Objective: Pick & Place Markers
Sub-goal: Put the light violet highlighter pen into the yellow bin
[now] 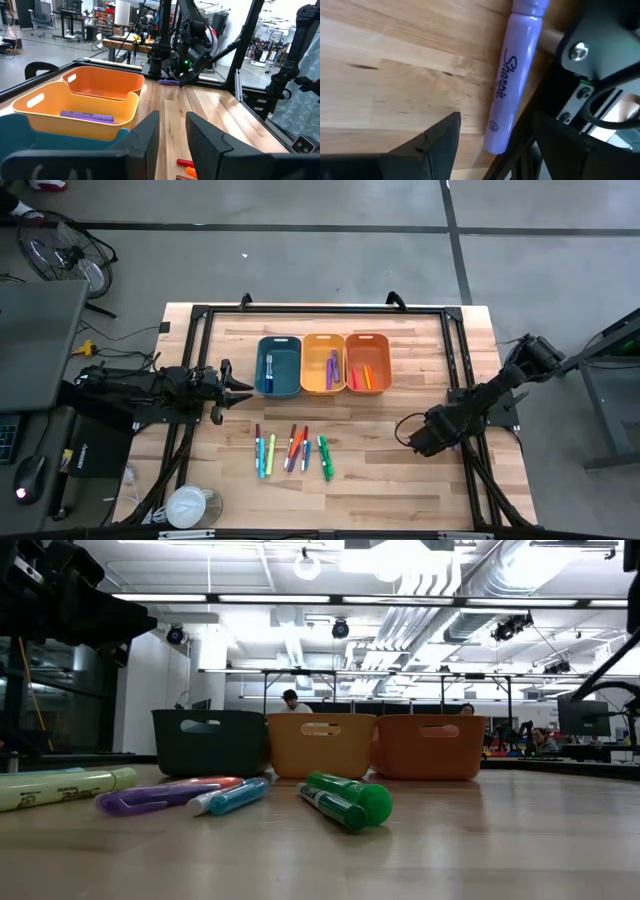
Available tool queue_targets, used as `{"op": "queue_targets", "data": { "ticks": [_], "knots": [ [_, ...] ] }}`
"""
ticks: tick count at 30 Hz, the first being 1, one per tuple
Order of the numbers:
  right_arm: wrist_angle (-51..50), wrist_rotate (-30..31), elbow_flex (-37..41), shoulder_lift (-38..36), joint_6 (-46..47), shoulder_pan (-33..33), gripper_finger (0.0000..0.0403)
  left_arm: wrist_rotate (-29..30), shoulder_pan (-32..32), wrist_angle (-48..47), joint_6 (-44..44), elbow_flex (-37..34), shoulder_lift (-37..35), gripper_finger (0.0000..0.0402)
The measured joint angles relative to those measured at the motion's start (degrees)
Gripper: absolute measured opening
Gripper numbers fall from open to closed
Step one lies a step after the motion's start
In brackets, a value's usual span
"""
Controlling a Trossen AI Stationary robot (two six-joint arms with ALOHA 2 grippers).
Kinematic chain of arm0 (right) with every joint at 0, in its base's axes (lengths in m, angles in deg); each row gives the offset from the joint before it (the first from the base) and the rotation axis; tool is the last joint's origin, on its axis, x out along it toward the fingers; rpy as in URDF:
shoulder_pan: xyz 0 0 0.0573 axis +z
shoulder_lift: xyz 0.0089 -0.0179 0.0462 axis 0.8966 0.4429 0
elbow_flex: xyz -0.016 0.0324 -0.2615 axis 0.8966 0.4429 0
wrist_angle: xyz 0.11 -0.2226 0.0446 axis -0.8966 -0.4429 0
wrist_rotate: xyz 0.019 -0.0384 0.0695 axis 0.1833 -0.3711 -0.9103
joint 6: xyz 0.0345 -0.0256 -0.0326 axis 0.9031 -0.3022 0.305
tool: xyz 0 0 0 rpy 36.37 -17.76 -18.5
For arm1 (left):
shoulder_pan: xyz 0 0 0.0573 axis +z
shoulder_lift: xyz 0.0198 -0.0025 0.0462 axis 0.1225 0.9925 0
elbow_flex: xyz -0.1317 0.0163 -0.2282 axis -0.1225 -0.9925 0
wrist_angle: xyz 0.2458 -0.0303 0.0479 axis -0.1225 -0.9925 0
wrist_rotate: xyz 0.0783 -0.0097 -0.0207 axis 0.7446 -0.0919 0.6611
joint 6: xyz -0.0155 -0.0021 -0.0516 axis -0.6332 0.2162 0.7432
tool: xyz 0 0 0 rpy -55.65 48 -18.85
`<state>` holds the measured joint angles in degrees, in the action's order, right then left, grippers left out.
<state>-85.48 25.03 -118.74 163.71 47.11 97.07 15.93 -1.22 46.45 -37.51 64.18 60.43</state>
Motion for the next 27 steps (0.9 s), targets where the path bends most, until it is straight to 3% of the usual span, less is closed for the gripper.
{"op": "queue_targets", "data": {
  "ticks": [27],
  "knots": [
    [6.6,0.5,3.6,-0.9,-5.5,-3.7,0.0235,0.0,0.0,0.0,0.0,0.0,0.0,0.0094]
  ]
}}
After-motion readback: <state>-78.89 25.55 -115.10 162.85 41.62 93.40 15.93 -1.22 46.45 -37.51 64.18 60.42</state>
